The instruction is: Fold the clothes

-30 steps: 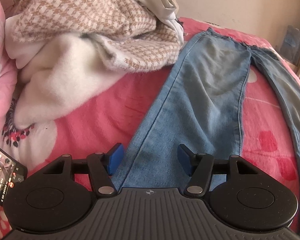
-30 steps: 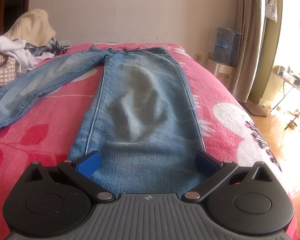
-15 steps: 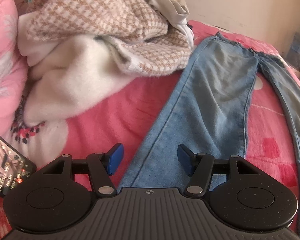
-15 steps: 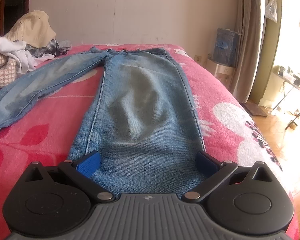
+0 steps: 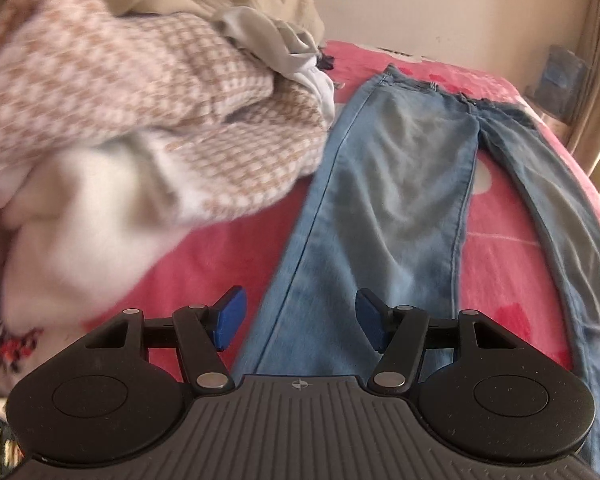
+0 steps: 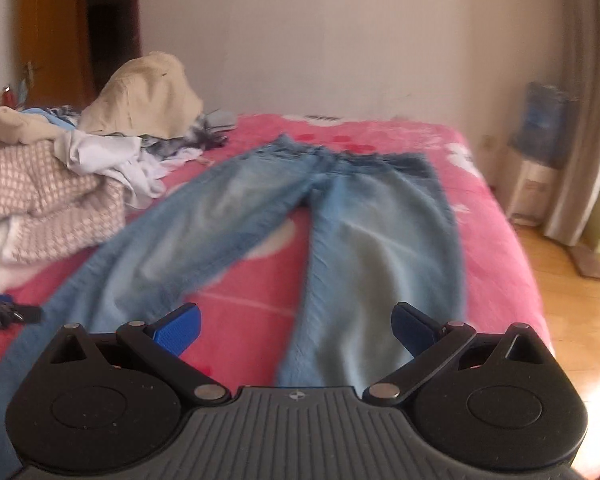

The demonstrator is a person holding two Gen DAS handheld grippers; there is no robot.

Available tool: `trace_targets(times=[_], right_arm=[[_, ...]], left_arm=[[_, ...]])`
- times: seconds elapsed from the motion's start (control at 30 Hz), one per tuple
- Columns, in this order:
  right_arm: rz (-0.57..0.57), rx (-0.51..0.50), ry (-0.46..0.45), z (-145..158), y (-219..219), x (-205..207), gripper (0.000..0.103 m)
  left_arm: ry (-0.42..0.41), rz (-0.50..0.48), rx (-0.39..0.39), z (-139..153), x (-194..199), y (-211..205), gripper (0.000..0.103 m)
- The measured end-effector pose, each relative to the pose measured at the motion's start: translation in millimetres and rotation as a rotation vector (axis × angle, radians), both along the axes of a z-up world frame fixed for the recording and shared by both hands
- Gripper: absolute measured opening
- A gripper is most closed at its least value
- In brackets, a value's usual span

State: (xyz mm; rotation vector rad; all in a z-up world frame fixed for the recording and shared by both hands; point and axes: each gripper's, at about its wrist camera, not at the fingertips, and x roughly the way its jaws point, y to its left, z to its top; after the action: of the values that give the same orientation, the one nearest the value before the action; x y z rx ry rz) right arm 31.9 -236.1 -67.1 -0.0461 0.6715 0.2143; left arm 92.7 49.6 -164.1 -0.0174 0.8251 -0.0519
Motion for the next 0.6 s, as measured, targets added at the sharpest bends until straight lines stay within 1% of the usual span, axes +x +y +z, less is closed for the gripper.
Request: trace_targets(times=[0.07,0.13,0.2,0.33,0.4,0.43,0.5,0.57,0.6], right_arm=[[0.027,0.027,0.049,10.6,5.3,27.3,0.103],[0.045,0.054,0.076,16.3,12.0,50.9,0.103],[0.065,0.052,0.088,17.9,23.5,73.4,0.103],[0.113,0.036,0.108,15.3,48.0,122.2,0.103],[0.137,0.05,0.13,10.1,58.1,148.5,0.103],[0.152,0.065,0.144,8.0,61.6,160.7,0.103],[0.167,0.087,0.174,3.3,69.4,188.4,0.103],[0.145,0.101,0.198,-2.3,79.4,217.9,0.103],[0.132,0.107,0.207,-4.7,83.7,230.7,0.103]], left_arm=[[0.009,-0.014,0.014,-9.6,10.2,-2.1,0.06],[0.02,-0.026,0.021,-19.7,18.7,-2.8,0.06],[0.024,-0.021,0.021,-27.0,25.1,-1.4,0.06],[-0.013,0.012,-0.027,-32.1,33.6,5.1,0.058],[-0.021,0.013,-0.053,-33.7,38.1,7.4,0.053],[-0.021,0.01,-0.06,-35.0,40.8,7.9,0.048],[-0.033,-0.01,-0.057,-36.1,43.8,7.5,0.042],[-0.05,-0.038,-0.047,-35.6,44.1,6.3,0.034],[-0.056,-0.05,-0.044,-35.5,44.0,5.5,0.032]])
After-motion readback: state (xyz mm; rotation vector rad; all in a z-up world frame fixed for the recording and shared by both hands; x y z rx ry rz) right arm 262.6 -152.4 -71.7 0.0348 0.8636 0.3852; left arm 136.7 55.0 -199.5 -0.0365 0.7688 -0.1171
